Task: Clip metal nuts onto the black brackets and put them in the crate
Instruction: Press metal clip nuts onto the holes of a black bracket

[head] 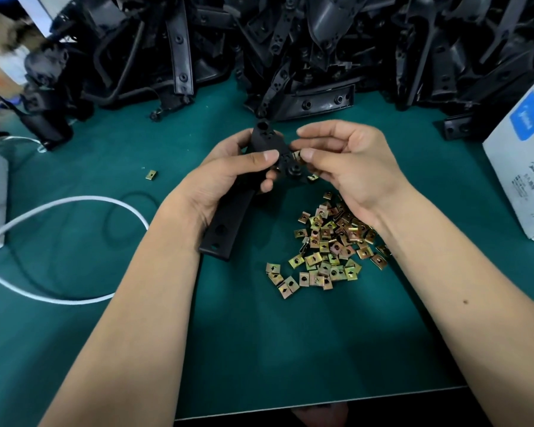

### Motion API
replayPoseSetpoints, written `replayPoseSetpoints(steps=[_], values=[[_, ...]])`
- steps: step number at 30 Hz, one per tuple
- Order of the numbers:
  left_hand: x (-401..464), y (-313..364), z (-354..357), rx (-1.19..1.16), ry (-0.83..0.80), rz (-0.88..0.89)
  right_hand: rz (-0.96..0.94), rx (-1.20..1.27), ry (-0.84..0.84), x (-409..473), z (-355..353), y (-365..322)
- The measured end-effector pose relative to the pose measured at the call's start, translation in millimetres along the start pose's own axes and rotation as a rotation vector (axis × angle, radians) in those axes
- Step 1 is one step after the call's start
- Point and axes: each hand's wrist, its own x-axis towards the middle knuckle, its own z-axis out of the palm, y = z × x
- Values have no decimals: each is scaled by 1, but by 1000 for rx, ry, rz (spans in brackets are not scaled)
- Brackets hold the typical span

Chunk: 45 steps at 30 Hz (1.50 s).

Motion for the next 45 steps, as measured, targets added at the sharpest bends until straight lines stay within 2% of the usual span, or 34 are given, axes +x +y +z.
replayPoseSetpoints(steps=[11, 18, 29, 38, 45], values=[[2, -1, -1, 100, 22, 33, 133, 150, 42, 1, 4, -1], [3, -1, -2, 139, 14, 30, 142, 106, 32, -2, 6, -3], [2, -1, -2, 133, -8, 37, 185, 197, 72, -2, 5, -5], [2, 0, -1, 254, 1, 23, 215, 183, 30, -3, 2, -7], [3, -2, -3, 245, -22, 39, 172, 93, 18, -1, 1, -4]])
